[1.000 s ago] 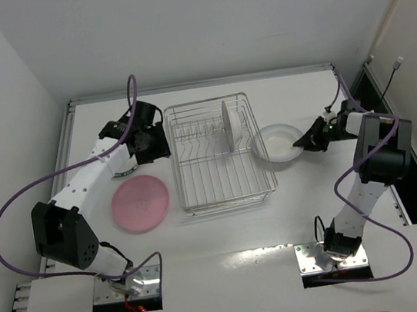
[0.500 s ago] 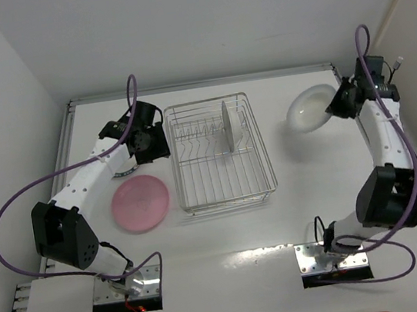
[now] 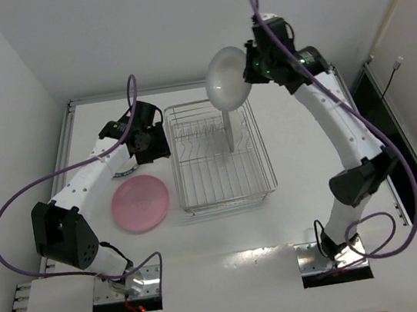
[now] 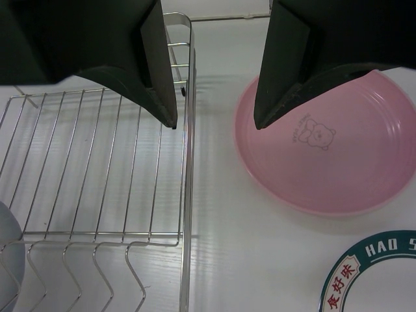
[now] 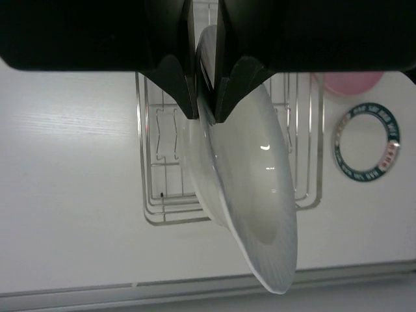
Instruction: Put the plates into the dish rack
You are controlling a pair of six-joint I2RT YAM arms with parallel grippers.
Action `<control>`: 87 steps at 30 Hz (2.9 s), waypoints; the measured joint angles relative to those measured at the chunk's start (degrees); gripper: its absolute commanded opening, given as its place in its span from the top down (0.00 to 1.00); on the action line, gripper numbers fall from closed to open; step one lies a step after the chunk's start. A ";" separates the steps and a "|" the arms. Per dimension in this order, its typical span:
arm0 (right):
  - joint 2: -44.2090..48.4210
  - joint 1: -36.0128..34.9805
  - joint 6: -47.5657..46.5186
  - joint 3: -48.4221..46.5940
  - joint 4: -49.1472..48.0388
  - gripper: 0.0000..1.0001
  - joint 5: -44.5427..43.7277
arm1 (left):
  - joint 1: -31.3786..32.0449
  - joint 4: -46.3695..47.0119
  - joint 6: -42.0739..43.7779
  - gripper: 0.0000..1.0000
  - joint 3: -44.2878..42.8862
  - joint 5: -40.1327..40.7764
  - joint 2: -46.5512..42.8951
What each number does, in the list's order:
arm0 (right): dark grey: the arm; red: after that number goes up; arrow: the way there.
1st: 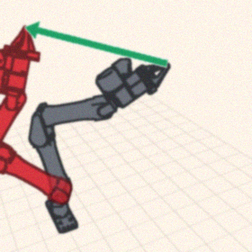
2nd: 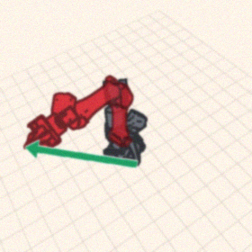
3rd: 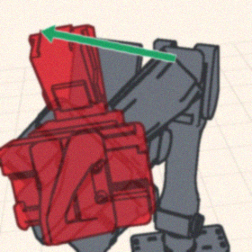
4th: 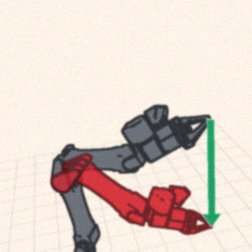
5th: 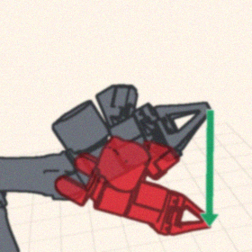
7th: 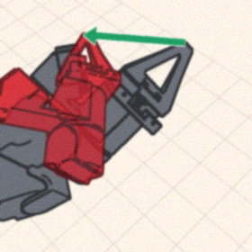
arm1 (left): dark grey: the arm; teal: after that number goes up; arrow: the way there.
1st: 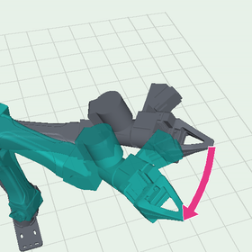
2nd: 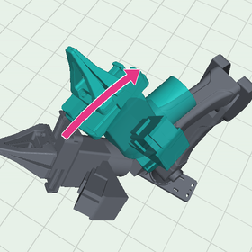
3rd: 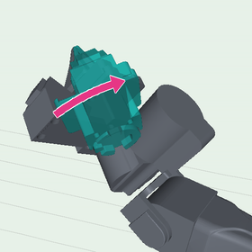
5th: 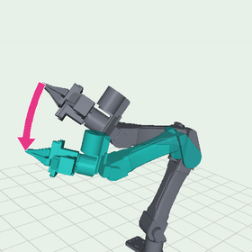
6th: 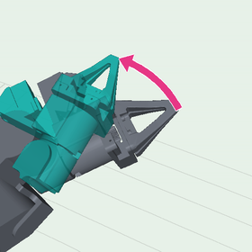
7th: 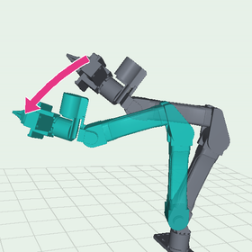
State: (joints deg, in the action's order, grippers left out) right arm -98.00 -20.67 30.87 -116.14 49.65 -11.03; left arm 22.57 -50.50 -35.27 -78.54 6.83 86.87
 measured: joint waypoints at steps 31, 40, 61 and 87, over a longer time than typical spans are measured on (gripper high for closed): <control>-27.54 -21.31 -13.51 -18.99 11.89 1.00 -36.37 | 0.02 -0.20 -0.83 0.52 0.11 0.22 -0.37; -27.65 -22.40 -14.64 -18.08 10.88 1.00 -39.06 | 0.00 -0.48 -1.27 0.52 1.22 0.20 -0.68; -35.06 -20.96 -5.44 -15.34 16.44 0.99 -27.52 | 0.00 -0.87 -1.29 0.52 3.08 1.18 -4.33; -8.48 -17.29 -7.85 -5.16 7.43 0.19 4.33 | 0.00 -1.31 -1.60 0.40 1.55 8.68 -2.99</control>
State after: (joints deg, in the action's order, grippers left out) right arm -106.48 -37.95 23.03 -121.30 57.08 -6.70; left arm 22.57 -51.81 -36.86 -76.99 15.51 83.88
